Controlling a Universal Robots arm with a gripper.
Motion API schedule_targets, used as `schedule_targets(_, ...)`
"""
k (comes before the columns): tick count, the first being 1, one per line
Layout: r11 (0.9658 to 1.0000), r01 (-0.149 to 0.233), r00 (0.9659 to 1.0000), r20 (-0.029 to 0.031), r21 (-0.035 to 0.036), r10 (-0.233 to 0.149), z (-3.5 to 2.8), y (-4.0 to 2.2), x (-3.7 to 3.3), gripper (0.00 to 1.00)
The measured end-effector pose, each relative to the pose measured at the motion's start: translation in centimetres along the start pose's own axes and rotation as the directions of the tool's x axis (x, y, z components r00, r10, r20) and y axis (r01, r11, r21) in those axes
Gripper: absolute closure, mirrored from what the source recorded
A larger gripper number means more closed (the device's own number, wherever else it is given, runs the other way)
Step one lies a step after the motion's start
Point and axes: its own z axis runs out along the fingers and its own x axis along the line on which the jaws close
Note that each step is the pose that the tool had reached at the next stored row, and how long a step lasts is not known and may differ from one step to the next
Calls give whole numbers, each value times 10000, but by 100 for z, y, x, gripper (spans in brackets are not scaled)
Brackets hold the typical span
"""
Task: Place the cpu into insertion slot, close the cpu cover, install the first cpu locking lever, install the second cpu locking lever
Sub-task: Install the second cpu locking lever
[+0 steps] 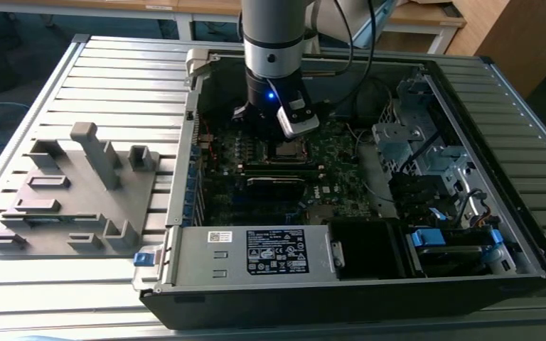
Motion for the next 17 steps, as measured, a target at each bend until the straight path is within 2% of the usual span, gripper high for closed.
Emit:
schedule_targets(7, 10000, -2, 10000, 1, -1, 2, 16, 0, 7, 90)
schedule_targets(17, 10000, -15, 10000, 0, 1, 15, 115, 1, 23, 90)
